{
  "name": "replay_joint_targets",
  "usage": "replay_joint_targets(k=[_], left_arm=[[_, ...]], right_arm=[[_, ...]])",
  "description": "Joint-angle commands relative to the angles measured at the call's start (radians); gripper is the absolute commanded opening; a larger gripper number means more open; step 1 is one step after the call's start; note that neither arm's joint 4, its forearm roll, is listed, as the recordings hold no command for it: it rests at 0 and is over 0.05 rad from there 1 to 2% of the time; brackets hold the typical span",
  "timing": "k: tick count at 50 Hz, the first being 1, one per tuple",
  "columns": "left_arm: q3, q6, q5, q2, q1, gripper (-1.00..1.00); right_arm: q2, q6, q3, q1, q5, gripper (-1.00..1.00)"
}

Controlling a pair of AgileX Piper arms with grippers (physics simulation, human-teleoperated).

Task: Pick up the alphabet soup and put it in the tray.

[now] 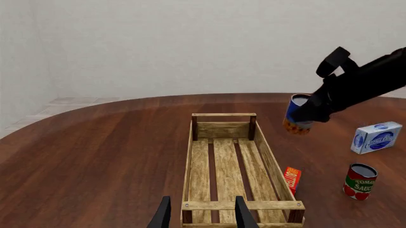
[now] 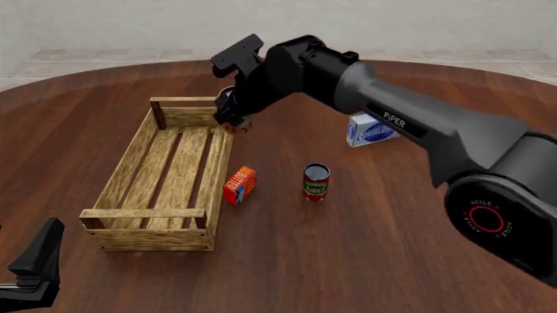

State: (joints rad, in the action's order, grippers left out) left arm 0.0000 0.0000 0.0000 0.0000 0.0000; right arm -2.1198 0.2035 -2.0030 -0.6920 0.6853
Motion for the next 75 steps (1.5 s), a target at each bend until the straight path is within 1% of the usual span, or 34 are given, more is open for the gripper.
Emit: replay_joint_targets(k=[1, 8, 14, 26, 31, 35, 44, 47, 51, 70, 75], left_arm=[[0.000, 0.000, 0.000, 0.000, 0.000, 1.00], [0.000, 0.000, 0.000, 0.000, 0.000, 1.00], [0.000, 0.000, 0.000, 0.000, 0.000, 1.00], [0.000, 0.000, 0.000, 0.000, 0.000, 1.00], [0.000, 0.000, 0.000, 0.000, 0.000, 1.00], [0.000, 0.000, 0.000, 0.000, 0.000, 1.00], [0.000, 0.000, 0.000, 0.000, 0.000, 1.00], [0.000, 0.000, 0.000, 0.000, 0.000, 1.00], [0.000, 0.000, 0.000, 0.000, 0.000, 1.00], [0.000, 0.000, 0.000, 0.000, 0.000, 1.00], [0.000, 0.000, 0.000, 0.000, 0.000, 1.00]], right_arm=[[-0.035, -0.027, -0.111, -0.064, 0.048, -1.00], [-0.071, -0.029, -0.170, -0.096, 0.069, -1.00], [-0.096, -0.035, -0.198, -0.122, 0.075, -1.00], [-0.185, -0.064, -0.276, -0.171, 0.077, -1.00], [-0.206, -0.080, -0.281, -0.184, 0.067, -1.00], [-0.220, -0.108, -0.279, -0.205, 0.051, -1.00], [-0.256, -0.130, -0.294, -0.221, 0.036, -1.00], [-0.261, -0.146, -0.282, -0.230, 0.022, -1.00], [-0.278, -0.154, -0.280, -0.230, 0.011, -1.00], [-0.336, -0.169, -0.280, -0.214, -0.005, -1.00], [-0.342, -0.159, -0.263, -0.214, -0.011, -1.00]])
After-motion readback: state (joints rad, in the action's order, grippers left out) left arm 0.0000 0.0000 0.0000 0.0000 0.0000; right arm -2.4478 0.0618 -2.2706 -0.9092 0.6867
